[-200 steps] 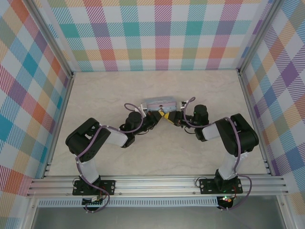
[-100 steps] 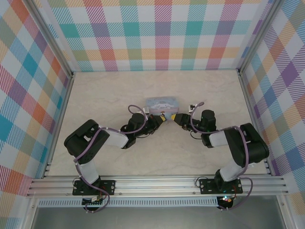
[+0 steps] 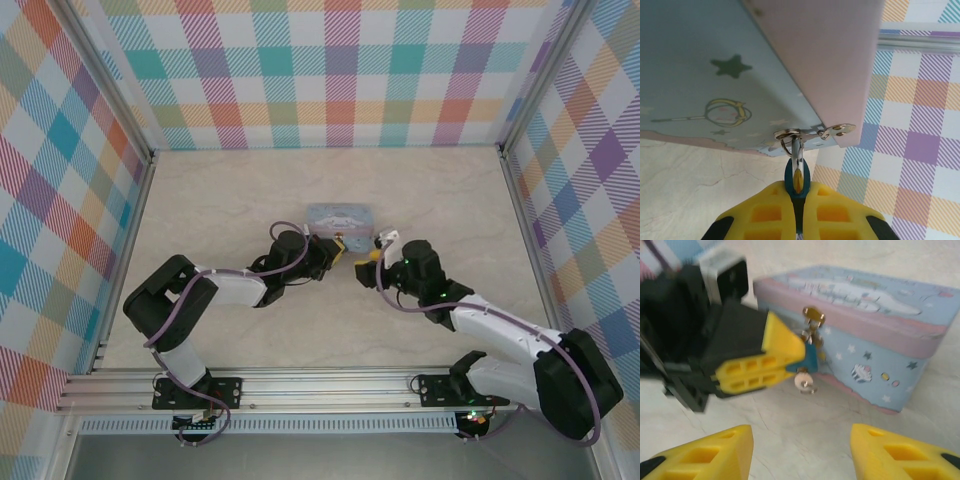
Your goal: Unlock a padlock with a key
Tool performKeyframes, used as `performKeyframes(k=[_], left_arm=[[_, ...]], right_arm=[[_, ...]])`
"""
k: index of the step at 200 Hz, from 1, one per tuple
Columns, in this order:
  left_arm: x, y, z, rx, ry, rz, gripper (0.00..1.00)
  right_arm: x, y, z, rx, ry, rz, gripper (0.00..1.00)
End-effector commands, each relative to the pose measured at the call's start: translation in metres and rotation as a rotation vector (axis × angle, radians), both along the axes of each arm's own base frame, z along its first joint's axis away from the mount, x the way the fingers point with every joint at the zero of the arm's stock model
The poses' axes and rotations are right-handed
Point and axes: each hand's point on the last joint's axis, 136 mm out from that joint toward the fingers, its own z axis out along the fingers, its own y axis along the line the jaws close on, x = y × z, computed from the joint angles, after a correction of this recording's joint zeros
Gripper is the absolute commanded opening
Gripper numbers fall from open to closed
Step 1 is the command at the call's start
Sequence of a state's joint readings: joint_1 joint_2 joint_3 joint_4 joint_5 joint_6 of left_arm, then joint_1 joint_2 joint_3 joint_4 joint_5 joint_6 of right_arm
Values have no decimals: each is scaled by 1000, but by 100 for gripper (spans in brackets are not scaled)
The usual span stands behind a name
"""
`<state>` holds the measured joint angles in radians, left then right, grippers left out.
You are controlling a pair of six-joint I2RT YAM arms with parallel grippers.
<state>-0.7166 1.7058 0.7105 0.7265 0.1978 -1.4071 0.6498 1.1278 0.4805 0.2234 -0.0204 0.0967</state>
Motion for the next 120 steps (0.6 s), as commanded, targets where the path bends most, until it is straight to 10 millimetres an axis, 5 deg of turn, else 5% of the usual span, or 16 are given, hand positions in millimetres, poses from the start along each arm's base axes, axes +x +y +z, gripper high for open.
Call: performKeyframes(k=[1,60,120], left_arm=[[7,-1,25,-72,22,24,0],[5,2,33,-85,24,22,0],[4,5,32,-87,27,18,0]], right_arm=[[10,0,-8,-252,-143,34,52],[25,25,-4,-429,-365,137,52],[30,35,-4,-430,-362,160,43]])
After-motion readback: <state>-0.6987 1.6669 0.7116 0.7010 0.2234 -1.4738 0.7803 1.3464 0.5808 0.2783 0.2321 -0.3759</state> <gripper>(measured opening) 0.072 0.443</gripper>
